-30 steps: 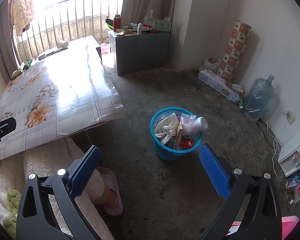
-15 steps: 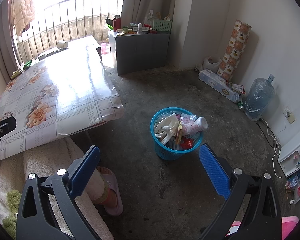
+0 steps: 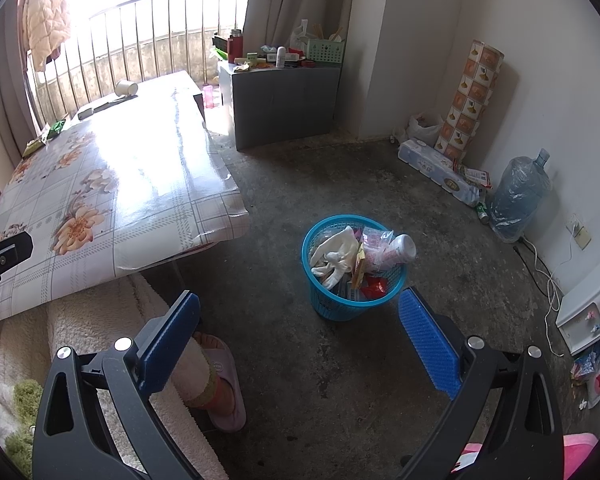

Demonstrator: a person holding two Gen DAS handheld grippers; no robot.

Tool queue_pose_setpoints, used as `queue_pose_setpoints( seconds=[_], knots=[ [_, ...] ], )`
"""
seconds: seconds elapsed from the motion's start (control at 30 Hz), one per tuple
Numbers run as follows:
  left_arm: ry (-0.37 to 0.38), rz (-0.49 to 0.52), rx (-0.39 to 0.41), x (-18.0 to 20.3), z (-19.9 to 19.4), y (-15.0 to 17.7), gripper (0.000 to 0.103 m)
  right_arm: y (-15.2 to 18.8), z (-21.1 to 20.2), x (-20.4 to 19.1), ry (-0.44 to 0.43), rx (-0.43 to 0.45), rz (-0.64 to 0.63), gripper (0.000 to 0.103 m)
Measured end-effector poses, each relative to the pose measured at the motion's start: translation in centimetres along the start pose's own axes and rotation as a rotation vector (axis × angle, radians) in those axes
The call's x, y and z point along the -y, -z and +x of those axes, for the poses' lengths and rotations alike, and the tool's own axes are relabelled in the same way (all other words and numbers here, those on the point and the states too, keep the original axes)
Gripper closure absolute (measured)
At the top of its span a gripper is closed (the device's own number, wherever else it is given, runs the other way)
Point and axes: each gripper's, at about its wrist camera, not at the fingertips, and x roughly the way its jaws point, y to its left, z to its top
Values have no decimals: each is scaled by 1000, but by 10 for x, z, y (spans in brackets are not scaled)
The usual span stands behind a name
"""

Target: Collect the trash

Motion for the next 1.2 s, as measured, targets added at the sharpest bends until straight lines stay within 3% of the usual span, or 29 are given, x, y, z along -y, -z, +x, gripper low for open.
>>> queue_pose_setpoints(
  seconds=[1.2],
  knots=[
    [2,-14,-8,1,3,0,9,1,3,0,-4,-3,-1,6]
  ],
)
